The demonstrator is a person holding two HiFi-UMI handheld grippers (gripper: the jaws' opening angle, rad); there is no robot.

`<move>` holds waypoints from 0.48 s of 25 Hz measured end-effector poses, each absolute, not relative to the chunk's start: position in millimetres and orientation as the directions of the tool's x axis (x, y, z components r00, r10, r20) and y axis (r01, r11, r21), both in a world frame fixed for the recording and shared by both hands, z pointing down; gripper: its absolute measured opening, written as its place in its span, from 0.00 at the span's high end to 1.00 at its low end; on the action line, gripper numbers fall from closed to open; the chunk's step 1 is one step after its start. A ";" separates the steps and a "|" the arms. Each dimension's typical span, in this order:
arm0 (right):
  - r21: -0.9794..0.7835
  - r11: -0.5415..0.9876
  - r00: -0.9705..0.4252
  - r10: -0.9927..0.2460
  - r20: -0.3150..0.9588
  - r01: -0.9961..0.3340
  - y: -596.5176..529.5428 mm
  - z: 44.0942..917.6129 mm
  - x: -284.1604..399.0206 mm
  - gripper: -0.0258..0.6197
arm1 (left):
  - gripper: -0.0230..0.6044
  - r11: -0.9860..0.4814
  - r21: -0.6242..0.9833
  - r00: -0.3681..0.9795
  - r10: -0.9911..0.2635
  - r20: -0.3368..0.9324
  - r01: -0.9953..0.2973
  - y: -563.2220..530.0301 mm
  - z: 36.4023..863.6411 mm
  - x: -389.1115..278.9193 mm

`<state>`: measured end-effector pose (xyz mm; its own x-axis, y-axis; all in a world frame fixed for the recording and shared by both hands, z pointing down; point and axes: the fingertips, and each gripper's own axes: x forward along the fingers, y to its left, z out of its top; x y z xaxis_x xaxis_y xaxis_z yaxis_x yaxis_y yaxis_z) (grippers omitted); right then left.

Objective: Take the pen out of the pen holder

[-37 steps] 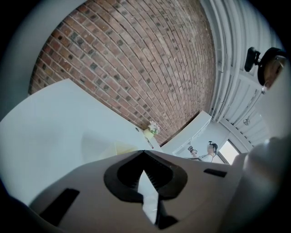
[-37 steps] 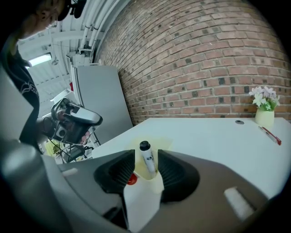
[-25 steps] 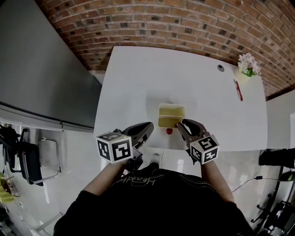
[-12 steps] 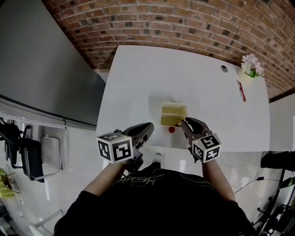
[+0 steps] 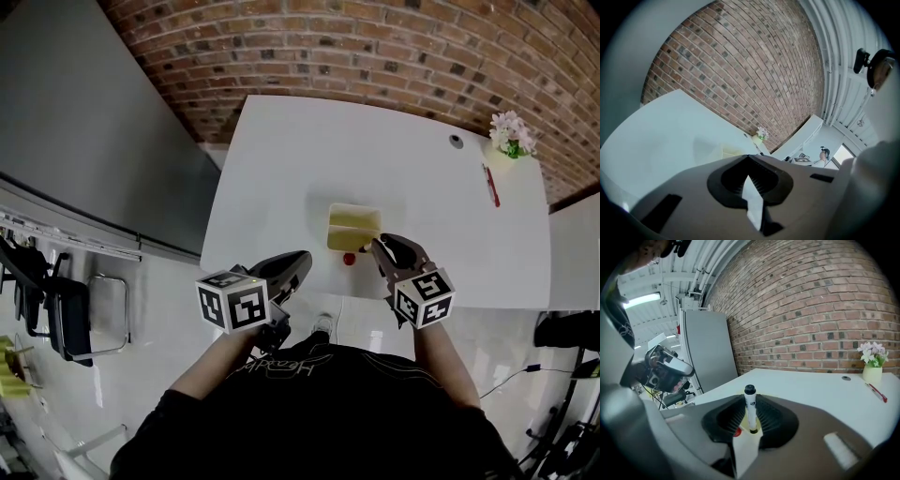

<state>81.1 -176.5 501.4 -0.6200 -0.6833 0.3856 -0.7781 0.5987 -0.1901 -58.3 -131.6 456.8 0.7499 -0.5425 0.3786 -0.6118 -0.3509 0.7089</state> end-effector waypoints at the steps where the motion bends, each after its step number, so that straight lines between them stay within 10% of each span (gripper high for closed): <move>1: -0.190 0.600 -0.622 -0.687 0.375 -0.777 -175.9 497.6 81.3 0.84 | 0.96 -0.352 0.706 0.747 -0.547 0.378 -0.615 -129.5 455.0 -59.0; 12: -0.182 0.611 -0.637 -0.733 0.239 -0.771 -155.9 439.2 88.6 0.84 | 0.96 -0.354 0.687 0.720 -0.593 0.360 -0.635 -101.2 433.1 -60.1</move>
<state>88.6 -155.9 439.2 -0.6371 -0.7329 0.2385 -0.7707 0.6106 -0.1822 -60.1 -101.2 433.1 0.7200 -0.5933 0.3599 -0.6350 -0.3539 0.6867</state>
